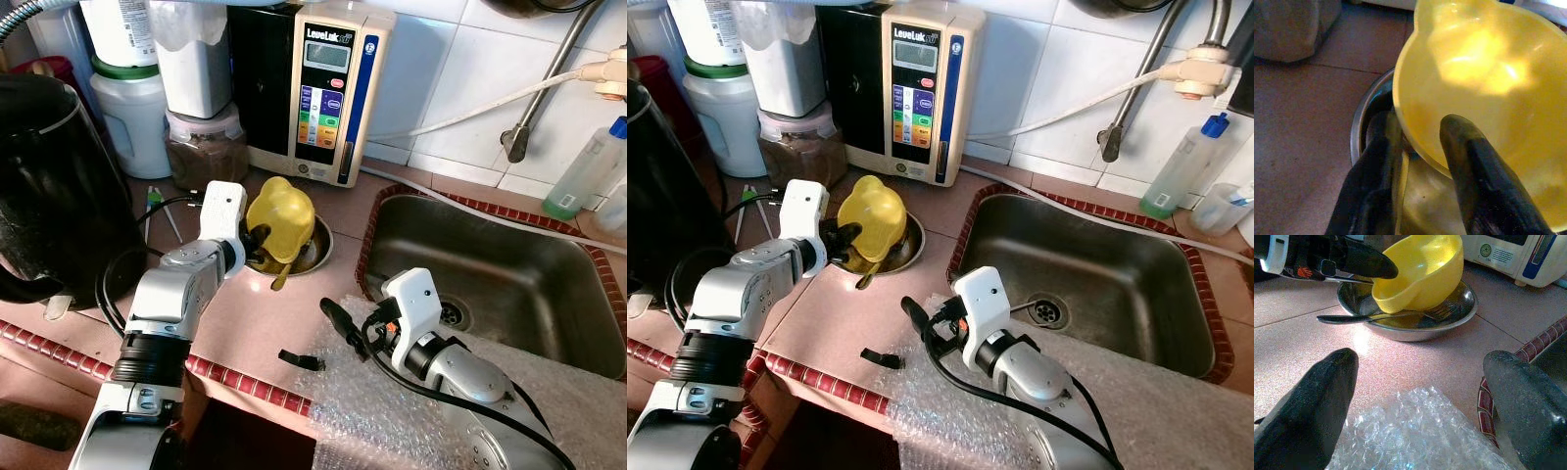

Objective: Kitchen organization

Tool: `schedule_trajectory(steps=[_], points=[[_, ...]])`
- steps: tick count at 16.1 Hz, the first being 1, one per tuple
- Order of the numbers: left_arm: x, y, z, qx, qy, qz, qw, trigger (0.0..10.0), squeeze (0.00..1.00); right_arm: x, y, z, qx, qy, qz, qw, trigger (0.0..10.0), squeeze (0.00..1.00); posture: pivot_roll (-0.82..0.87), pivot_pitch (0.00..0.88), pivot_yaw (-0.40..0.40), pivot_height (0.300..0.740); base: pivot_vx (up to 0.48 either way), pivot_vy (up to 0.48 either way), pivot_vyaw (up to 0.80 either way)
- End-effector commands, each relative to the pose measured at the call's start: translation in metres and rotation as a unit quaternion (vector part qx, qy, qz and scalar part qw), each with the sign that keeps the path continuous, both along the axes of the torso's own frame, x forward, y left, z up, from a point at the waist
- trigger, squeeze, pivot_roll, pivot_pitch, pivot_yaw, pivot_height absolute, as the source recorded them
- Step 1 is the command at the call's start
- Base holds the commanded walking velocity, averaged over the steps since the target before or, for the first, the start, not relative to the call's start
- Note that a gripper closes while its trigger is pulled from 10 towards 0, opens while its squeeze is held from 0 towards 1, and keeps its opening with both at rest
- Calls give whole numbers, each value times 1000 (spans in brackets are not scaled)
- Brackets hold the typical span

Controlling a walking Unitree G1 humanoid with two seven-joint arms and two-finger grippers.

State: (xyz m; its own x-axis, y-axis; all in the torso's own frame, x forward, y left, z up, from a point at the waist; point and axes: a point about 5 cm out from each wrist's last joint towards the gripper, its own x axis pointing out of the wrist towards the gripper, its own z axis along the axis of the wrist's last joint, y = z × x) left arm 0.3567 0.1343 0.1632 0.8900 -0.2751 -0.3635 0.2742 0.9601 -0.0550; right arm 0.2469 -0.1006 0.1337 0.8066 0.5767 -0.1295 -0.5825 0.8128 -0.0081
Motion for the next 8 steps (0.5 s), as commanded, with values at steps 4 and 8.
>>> schedule_trajectory(steps=[4,8], points=[[-3,-7,4,-15,-4,-23,1000,0,0,2,-2,-1,-9,-3,5,1000,10000,0,97,0,-64,740,0,0,0],[-3,-8,4,-20,-6,-17,1000,0,0,3,-3,0,-12,-5,3,1000,10000,0,92,0,-66,740,0,0,0]])
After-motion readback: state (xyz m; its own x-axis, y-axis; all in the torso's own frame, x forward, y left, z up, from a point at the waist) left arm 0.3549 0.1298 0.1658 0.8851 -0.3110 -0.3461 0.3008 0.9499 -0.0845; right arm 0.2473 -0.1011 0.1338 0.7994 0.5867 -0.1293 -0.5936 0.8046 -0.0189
